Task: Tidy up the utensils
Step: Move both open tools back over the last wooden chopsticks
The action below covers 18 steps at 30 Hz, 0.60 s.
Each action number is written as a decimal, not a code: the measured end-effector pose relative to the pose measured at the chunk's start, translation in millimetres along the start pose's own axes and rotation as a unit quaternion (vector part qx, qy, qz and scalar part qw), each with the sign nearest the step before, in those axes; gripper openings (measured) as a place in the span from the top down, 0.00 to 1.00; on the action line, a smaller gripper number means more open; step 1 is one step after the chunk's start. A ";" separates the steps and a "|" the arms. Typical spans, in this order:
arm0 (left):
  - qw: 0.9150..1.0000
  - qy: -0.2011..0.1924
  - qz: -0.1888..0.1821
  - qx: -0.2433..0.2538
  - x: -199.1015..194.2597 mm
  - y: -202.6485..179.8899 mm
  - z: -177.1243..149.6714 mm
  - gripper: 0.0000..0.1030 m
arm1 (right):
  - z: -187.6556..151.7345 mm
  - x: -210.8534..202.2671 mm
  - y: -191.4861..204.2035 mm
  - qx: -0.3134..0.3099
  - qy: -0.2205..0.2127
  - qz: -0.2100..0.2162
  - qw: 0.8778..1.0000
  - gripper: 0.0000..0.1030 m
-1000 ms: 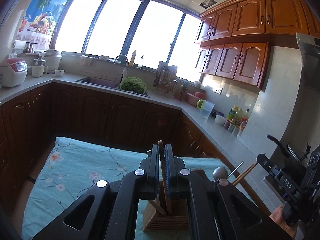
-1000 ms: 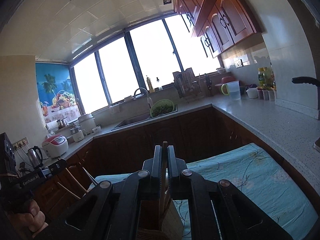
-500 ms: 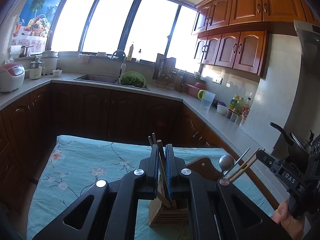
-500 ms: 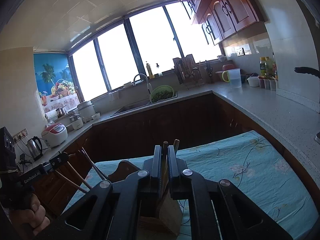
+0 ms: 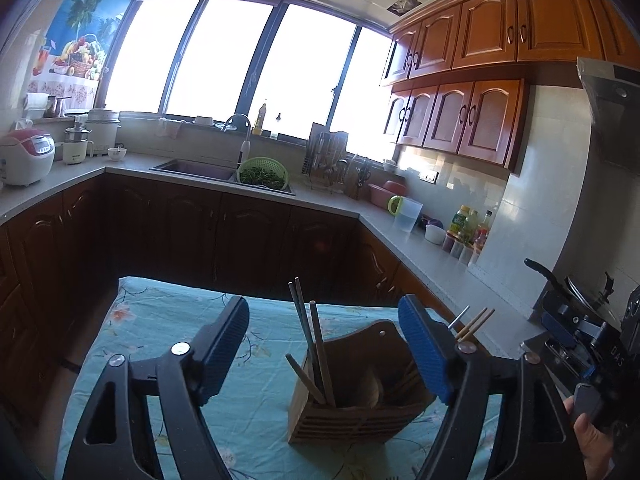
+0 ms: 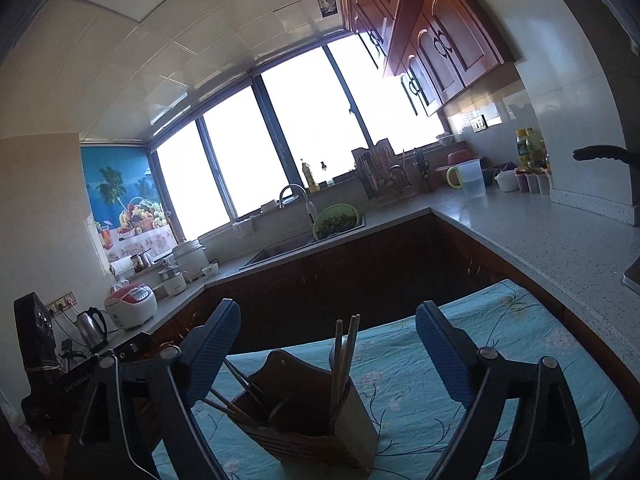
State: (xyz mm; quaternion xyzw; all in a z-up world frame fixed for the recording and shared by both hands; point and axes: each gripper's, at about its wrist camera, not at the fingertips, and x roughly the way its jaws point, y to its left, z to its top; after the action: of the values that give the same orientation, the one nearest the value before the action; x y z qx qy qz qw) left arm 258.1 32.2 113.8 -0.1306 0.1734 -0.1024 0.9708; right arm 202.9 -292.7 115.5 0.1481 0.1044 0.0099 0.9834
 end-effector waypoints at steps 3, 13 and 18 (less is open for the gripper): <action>1.000 0.000 0.009 -0.004 -21.9 4.0 -17.4 0.17 | -7.1 -19.7 -2.8 -0.001 0.006 0.000 1.000 0.03; 0.995 0.087 0.036 -0.032 -70.3 7.7 -94.2 0.13 | -63.1 -76.8 -30.6 0.038 0.086 -0.027 0.995 0.03; 0.991 0.120 0.041 -0.038 -85.2 4.9 -113.0 0.13 | -89.1 -103.1 -37.1 0.050 0.119 -0.041 0.991 0.03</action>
State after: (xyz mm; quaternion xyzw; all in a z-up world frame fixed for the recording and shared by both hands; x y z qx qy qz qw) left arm 139.5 33.0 36.5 -0.1466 0.2975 -0.0713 0.9407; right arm 83.0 -307.7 42.2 0.1901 0.2272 -0.0183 0.9549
